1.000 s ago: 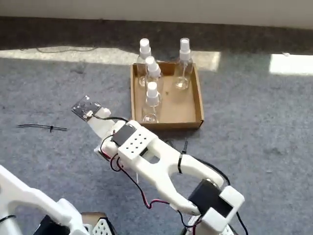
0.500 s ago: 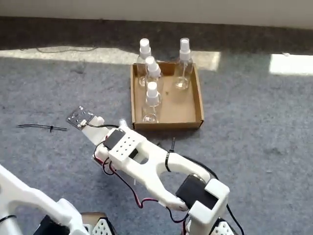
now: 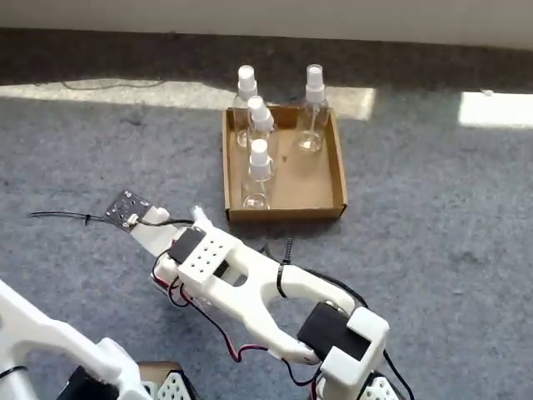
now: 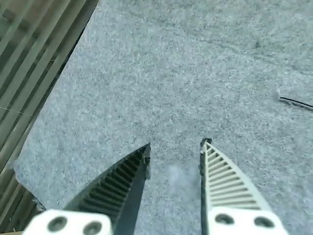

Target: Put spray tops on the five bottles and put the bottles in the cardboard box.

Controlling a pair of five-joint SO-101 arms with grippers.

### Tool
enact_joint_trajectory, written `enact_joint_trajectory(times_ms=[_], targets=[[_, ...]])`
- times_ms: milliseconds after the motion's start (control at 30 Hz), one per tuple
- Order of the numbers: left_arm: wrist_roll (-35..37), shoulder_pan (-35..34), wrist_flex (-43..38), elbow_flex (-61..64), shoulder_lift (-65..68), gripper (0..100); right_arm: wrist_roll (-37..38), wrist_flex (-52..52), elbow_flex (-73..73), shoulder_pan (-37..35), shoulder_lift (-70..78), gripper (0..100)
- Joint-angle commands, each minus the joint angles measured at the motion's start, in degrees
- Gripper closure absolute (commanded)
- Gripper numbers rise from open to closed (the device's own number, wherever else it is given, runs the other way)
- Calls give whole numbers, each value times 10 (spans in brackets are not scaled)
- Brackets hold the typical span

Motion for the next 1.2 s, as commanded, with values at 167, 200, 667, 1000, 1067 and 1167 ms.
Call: enact_joint_trajectory(times_ms=[167,200,667,1000,1067,1167], targets=[[-2,7,-11,-2,3,835,-1,145,-104,1,-144,965],[-2,7,-11,-2,3,835,-1,165,-106,9,-170,965],[0,89,53,-2,0,835,78,434,-130,366,-427,964],[153,321,158,-1,4,838,202,271,32,709,-459,964],[189,385,162,5,5,838,209,205,101,742,-459,964],[263,458,136,23,4,839,210,126,188,769,-459,964]])
